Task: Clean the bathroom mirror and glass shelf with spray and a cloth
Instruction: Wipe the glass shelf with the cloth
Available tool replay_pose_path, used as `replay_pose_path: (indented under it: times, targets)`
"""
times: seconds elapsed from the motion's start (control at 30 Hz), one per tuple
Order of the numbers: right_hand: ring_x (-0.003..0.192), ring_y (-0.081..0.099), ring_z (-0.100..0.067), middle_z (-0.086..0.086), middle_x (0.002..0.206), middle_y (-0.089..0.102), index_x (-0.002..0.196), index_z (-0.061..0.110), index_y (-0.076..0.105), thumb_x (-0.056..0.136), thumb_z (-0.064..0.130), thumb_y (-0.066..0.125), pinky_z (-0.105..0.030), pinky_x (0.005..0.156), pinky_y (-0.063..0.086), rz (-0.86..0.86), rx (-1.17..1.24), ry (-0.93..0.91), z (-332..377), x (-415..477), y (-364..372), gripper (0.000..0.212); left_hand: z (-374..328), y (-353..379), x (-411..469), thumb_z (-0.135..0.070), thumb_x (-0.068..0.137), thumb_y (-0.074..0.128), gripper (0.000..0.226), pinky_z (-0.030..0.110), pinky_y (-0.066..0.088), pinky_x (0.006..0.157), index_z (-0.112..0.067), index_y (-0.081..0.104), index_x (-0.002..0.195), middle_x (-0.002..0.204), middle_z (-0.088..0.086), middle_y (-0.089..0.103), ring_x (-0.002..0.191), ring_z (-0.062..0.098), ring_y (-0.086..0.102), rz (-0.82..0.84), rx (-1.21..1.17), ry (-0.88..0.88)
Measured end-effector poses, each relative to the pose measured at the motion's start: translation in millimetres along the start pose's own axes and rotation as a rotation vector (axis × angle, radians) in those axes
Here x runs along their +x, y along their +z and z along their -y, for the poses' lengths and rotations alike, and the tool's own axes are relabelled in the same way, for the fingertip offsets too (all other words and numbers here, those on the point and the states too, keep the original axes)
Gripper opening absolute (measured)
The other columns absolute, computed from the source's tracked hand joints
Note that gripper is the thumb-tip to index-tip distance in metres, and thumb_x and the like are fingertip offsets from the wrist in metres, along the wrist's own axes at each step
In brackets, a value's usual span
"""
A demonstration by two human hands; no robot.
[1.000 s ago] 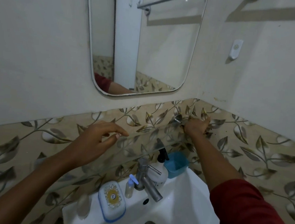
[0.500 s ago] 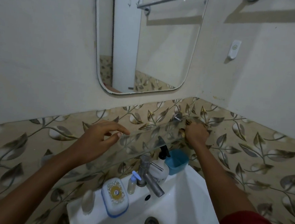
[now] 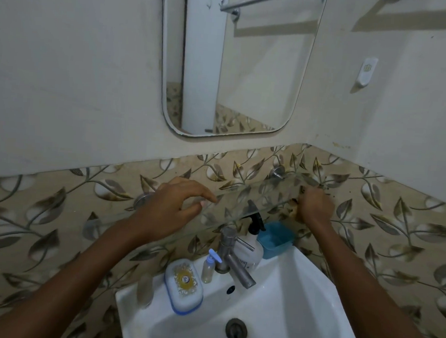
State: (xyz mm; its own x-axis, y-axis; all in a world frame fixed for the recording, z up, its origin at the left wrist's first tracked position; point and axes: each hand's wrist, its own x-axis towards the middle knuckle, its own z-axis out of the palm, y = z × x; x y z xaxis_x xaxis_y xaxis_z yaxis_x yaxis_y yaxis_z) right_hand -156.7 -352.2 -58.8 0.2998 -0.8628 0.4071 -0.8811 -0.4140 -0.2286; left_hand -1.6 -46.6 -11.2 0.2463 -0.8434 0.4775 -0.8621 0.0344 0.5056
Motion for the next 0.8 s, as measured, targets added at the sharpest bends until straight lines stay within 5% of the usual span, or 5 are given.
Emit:
replay_pose_path:
  times: [0.33, 0.43, 0.53, 0.63, 0.8]
  targets:
    - [0.065, 0.054, -0.028, -0.012, 0.058, 0.052, 0.051, 0.015, 0.041, 0.088, 0.019, 0.047, -0.030, 0.054, 0.032, 0.056, 0.579, 0.062, -42, -85, -31, 0.037, -70, 83, 1, -0.020, 0.093, 0.048, 0.025, 0.023, 0.048, 0.082, -0.017, 0.064, 0.113, 0.107, -0.003, 0.066, 0.096, 0.009, 0.062, 0.254, -0.451, -0.270]
    - [0.074, 0.060, -0.030, -0.014, 0.077, 0.063, 0.084, 0.013, 0.064, 0.084, 0.036, 0.039, -0.033, 0.061, 0.041, 0.055, 0.660, -0.049, -20, -128, -43, 0.034, -82, 120, 19, -0.037, 0.096, 0.040, 0.037, 0.021, 0.043, 0.078, -0.015, 0.057, 0.120, 0.118, 0.000, 0.061, 0.101, 0.011, 0.057, 0.367, -0.680, -0.482]
    - [0.118, 0.055, -0.025, -0.010, 0.133, 0.055, 0.139, 0.013, 0.042, 0.095, 0.017, 0.046, -0.029, 0.089, 0.044, 0.095, 0.653, -0.118, -5, -155, -40, 0.045, -80, 154, 28, -0.051, 0.094, 0.036, 0.039, 0.020, 0.046, 0.083, -0.026, 0.061, 0.109, 0.108, -0.008, 0.063, 0.097, 0.004, 0.059, 0.379, -0.995, -0.593]
    - [0.131, 0.044, -0.019, -0.005, 0.147, 0.042, 0.146, 0.019, 0.030, 0.092, 0.010, 0.050, -0.020, 0.097, 0.035, 0.167, 0.700, -0.169, -3, -164, -37, 0.058, -67, 178, 29, -0.040, 0.092, 0.048, 0.027, 0.033, 0.051, 0.090, -0.023, 0.068, 0.097, 0.107, 0.007, 0.069, 0.097, 0.017, 0.065, 0.278, -1.112, -0.697]
    - [0.135, 0.039, -0.020, -0.001, 0.150, 0.036, 0.139, 0.030, 0.037, 0.084, 0.002, 0.062, -0.044, 0.109, 0.039, 0.170, 1.114, 0.006, -30, -148, -36, 0.066, -52, 190, 29, -0.018, 0.095, 0.048, 0.022, 0.021, 0.054, 0.053, -0.007, 0.061, 0.108, 0.091, 0.008, 0.068, 0.076, 0.016, 0.066, 0.077, -1.209, -0.778]
